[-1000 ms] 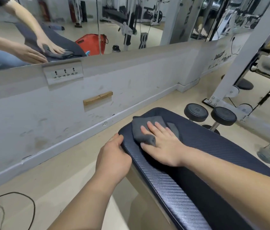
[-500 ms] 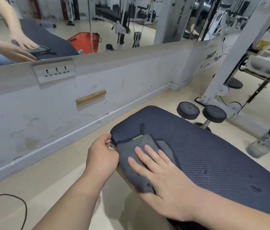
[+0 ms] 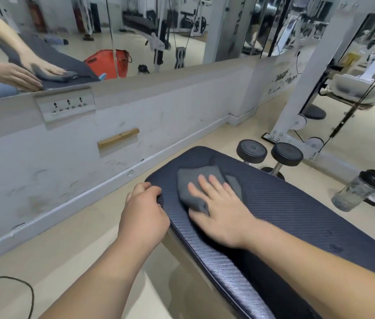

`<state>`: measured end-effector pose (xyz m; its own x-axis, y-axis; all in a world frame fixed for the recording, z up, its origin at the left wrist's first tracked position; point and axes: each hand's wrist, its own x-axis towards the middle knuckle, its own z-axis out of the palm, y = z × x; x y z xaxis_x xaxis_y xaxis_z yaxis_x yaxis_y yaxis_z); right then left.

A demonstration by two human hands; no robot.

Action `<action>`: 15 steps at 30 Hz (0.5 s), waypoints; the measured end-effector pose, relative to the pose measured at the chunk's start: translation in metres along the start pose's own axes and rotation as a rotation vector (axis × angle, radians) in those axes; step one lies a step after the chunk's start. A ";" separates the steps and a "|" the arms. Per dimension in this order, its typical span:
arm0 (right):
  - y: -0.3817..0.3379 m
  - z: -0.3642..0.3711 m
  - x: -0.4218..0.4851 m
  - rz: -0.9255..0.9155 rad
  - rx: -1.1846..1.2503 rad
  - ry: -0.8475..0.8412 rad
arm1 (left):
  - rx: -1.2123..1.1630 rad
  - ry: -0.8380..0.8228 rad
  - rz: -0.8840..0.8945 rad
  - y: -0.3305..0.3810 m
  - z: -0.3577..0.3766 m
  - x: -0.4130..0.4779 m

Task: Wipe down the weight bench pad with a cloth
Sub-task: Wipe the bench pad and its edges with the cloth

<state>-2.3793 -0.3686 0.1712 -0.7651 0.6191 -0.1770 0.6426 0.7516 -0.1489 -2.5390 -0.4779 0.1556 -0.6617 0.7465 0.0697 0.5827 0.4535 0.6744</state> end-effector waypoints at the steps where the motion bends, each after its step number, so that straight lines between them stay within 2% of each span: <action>1: 0.001 0.002 -0.029 -0.068 -0.003 -0.015 | 0.021 0.009 0.018 0.002 0.002 -0.001; 3: 0.013 0.004 -0.076 -0.133 -0.003 -0.090 | 0.060 0.016 0.064 0.008 0.006 -0.006; 6: 0.052 -0.004 -0.084 -0.076 -0.017 -0.135 | 0.115 -0.026 0.161 0.020 0.013 -0.012; 9: 0.096 -0.013 -0.033 0.178 0.016 -0.041 | 0.133 -0.077 0.222 0.027 0.016 -0.015; 12: 0.108 -0.014 0.015 0.450 0.045 0.026 | 0.159 -0.084 0.218 0.024 0.013 -0.017; 15: 0.091 -0.007 0.019 0.469 0.028 0.041 | 0.173 -0.059 0.176 0.016 0.006 -0.015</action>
<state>-2.3361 -0.2868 0.1615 -0.3929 0.8991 -0.1930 0.9196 0.3829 -0.0880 -2.5169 -0.4790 0.1613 -0.5172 0.8462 0.1284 0.7620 0.3870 0.5192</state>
